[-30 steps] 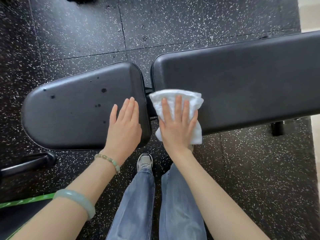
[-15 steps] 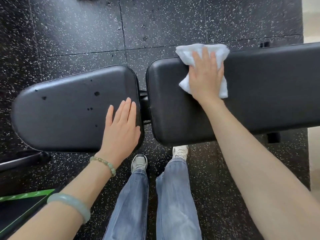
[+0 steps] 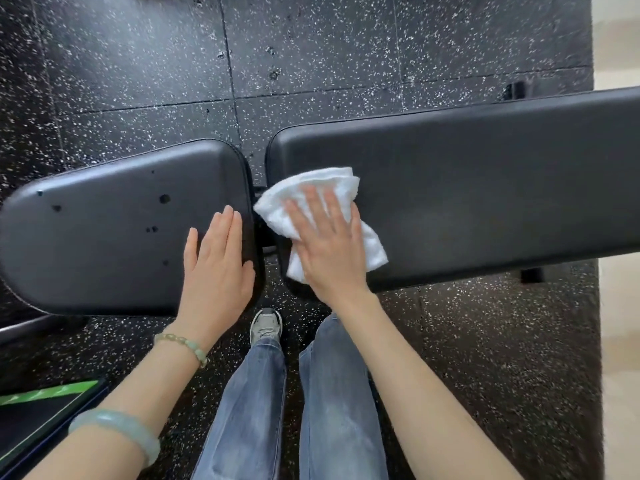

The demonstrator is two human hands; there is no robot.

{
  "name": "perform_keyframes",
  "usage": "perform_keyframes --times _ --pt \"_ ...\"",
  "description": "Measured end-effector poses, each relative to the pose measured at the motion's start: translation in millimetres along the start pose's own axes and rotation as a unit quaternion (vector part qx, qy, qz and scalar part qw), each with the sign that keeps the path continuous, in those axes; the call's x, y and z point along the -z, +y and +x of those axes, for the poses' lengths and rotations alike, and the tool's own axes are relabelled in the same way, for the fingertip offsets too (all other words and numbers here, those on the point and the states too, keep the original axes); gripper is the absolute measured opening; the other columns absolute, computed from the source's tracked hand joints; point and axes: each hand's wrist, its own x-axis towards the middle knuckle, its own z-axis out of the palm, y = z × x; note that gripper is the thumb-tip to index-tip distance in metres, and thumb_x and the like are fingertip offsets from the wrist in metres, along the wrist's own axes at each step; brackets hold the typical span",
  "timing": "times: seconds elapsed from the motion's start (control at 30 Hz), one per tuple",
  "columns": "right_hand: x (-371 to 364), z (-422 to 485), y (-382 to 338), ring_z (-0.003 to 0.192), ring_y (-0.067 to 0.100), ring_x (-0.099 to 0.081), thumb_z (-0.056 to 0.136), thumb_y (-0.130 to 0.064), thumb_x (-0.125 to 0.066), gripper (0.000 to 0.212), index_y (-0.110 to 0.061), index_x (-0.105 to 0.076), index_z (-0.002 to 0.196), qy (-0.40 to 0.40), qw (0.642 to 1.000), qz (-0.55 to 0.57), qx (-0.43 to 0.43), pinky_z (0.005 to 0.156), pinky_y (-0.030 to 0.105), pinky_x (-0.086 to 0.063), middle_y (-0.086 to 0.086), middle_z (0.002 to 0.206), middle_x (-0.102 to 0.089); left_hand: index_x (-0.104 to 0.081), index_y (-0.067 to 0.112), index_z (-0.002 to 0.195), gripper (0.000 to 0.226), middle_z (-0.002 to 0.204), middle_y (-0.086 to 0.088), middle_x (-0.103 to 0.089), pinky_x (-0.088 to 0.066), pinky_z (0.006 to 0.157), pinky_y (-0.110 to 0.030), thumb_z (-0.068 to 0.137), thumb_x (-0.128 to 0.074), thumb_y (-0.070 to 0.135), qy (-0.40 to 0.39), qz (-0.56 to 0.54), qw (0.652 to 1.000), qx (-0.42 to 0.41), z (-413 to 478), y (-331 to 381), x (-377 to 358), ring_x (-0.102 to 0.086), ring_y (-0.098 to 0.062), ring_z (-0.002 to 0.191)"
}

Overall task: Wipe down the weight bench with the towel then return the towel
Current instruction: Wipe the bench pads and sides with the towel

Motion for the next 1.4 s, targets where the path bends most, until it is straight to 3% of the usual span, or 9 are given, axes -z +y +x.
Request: perform_keyframes --times 0.2,0.33,0.5,0.63,0.9,1.13,1.2,1.33,1.4 --pt "28 -10 108 0.144 0.028 -0.016 0.096 -0.041 -0.024 0.053 -0.028 -0.031 0.147 0.024 0.980 -0.008 -0.197 0.112 0.053 -0.004 0.006 0.156 -0.022 -0.030 -0.004 0.145 0.072 0.152 -0.022 -0.027 -0.016 0.114 -0.054 0.084 -0.065 0.014 0.005 0.027 1.000 -0.009 -1 5 -4 -0.023 -0.034 0.142" --pt "24 3 94 0.144 0.031 -0.015 0.094 -0.042 -0.020 0.057 -0.026 -0.026 0.149 0.061 0.951 0.012 -0.302 0.112 0.054 -0.007 0.009 0.157 -0.018 -0.030 -0.005 0.144 0.072 0.152 -0.024 -0.027 -0.015 0.114 -0.054 0.085 -0.064 0.019 0.009 0.037 0.999 -0.017 -6 8 -10 -0.025 -0.036 0.141" --pt "-9 -32 -8 0.144 0.031 -0.013 0.096 -0.033 -0.034 0.054 -0.022 -0.027 0.149 0.052 0.988 -0.007 -0.147 0.114 0.053 -0.010 0.010 0.157 -0.018 -0.030 0.000 0.146 0.065 0.153 -0.023 -0.026 -0.013 0.115 -0.053 0.094 -0.051 0.031 0.006 0.042 0.999 -0.032 -13 10 -14 -0.023 -0.036 0.141" --pt "-10 -53 9 0.143 0.028 -0.016 0.091 -0.029 -0.039 0.058 -0.024 -0.026 0.146 0.022 0.999 -0.030 -0.020 0.113 0.051 -0.009 0.008 0.155 -0.026 -0.032 0.007 0.147 0.064 0.152 -0.022 -0.028 -0.011 0.115 -0.053 0.094 -0.034 0.042 0.000 0.053 0.998 -0.033 -12 13 -16 -0.022 -0.038 0.141" --pt "33 -62 170 0.143 0.027 -0.015 0.095 -0.031 -0.028 0.052 -0.022 -0.034 0.146 0.018 0.976 0.023 -0.215 0.112 0.056 -0.010 0.008 0.155 -0.025 -0.031 0.001 0.146 0.071 0.153 -0.016 -0.032 -0.011 0.116 -0.050 0.093 -0.033 0.048 -0.009 0.069 0.994 -0.082 -4 43 -19 -0.026 -0.030 0.142" --pt "67 36 201 0.145 0.029 -0.007 0.099 -0.033 -0.028 0.053 -0.024 -0.022 0.150 0.064 0.932 0.012 -0.356 0.113 0.051 -0.008 0.009 0.158 -0.012 -0.030 0.000 0.146 0.074 0.153 -0.016 -0.031 -0.007 0.118 -0.045 0.091 -0.035 0.049 -0.003 0.044 0.997 -0.063 6 54 -20 -0.025 -0.028 0.142" --pt "64 66 180 0.146 0.029 -0.007 0.101 -0.032 -0.030 0.051 -0.025 -0.021 0.151 0.054 0.945 -0.003 -0.322 0.114 0.049 -0.005 0.007 0.159 -0.011 -0.029 0.002 0.147 0.072 0.154 -0.013 -0.029 -0.004 0.118 -0.043 0.091 -0.034 0.047 -0.011 0.030 0.998 -0.055 6 55 -20 -0.023 -0.026 0.143" --pt "31 84 79 0.137 0.031 -0.035 0.091 -0.028 -0.046 0.049 -0.018 -0.046 0.140 0.100 0.989 -0.024 -0.104 0.111 0.051 -0.017 0.009 0.147 -0.040 -0.029 0.004 0.147 0.065 0.155 -0.012 -0.028 -0.003 0.118 -0.040 0.093 -0.031 0.039 -0.019 0.006 0.999 -0.033 7 57 -19 -0.024 -0.025 0.143" --pt "16 65 36 0.137 0.031 -0.035 0.086 -0.025 -0.057 0.055 -0.018 -0.046 0.140 0.079 0.996 -0.017 -0.025 0.112 0.051 -0.019 0.009 0.147 -0.041 -0.032 0.003 0.146 0.062 0.154 -0.012 -0.030 -0.006 0.118 -0.042 0.093 -0.031 0.035 -0.020 0.005 0.999 -0.028 7 58 -18 -0.027 -0.026 0.142"
